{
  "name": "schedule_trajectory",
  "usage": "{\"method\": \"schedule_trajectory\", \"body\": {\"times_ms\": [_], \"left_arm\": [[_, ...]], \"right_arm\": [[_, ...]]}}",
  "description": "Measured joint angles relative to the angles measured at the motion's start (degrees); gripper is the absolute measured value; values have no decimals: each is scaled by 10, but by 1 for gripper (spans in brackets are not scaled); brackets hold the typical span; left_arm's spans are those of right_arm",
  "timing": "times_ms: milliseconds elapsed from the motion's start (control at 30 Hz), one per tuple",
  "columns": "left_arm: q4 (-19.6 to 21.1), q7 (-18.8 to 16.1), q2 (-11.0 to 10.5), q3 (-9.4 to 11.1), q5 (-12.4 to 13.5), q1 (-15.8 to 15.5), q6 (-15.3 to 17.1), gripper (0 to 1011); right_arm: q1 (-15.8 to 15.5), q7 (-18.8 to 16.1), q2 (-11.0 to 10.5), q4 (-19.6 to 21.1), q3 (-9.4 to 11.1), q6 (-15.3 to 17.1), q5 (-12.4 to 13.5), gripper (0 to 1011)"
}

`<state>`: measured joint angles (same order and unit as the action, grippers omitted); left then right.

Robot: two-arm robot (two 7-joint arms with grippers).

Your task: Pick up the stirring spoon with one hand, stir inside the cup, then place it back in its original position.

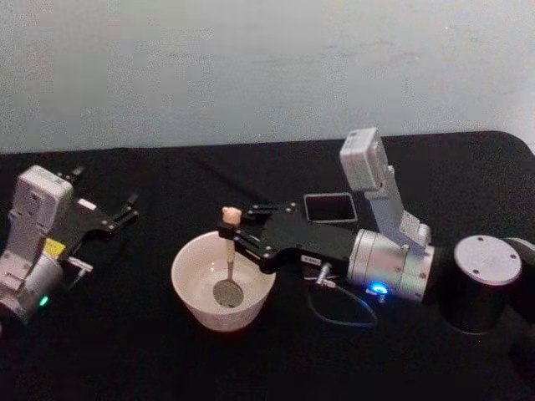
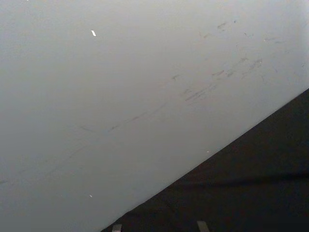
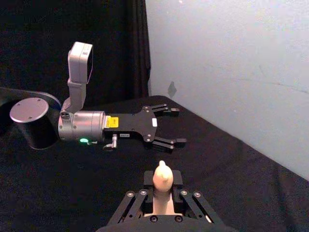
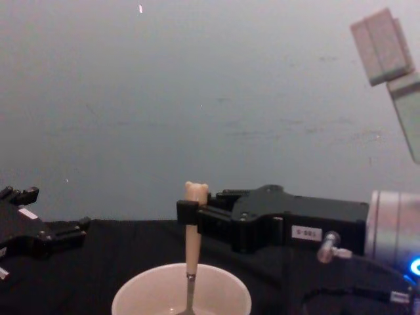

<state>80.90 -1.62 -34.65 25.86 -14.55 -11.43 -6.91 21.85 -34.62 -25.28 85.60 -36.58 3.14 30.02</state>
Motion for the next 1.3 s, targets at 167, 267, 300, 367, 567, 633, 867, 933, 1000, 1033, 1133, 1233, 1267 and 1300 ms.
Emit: {"method": "schedule_trajectory", "body": {"times_ms": [167,267,300,367,567,633,867,933,1000,1033,1133,1233,1267,1300], "left_arm": [[0,0,0,0,0,0,0,1001],[0,0,0,0,0,0,0,1001],[0,0,0,0,0,0,0,1001],[0,0,0,0,0,0,0,1002],[0,0,0,0,0,0,0,1001],[0,0,0,0,0,0,0,1001],[0,0,0,0,0,0,0,1001],[0,0,0,0,0,0,0,1001],[0,0,0,0,0,0,0,1001],[0,0,0,0,0,0,0,1001],[0,0,0,0,0,0,0,1002],[0,0,0,0,0,0,0,1001],[0,0,0,0,0,0,0,1001],[0,0,0,0,0,0,0,1001]], "right_arm": [[7,-1,13,-15,-4,-3,-10,213],[12,-1,21,-23,-7,-5,-18,213],[13,-1,23,-26,-8,-6,-19,213],[16,-1,29,-32,-10,-7,-24,213],[25,4,45,-51,-13,-13,-39,213],[28,7,52,-58,-13,-14,-44,213],[36,17,68,-79,-10,-17,-58,213],[39,20,72,-85,-8,-18,-63,213],[41,22,75,-91,-5,-20,-68,213],[42,23,76,-93,-4,-20,-69,213],[44,25,78,-98,1,-22,-72,213],[44,24,76,-99,6,-23,-74,213],[44,23,75,-99,8,-23,-75,213],[43,21,72,-98,10,-24,-75,213]]}}
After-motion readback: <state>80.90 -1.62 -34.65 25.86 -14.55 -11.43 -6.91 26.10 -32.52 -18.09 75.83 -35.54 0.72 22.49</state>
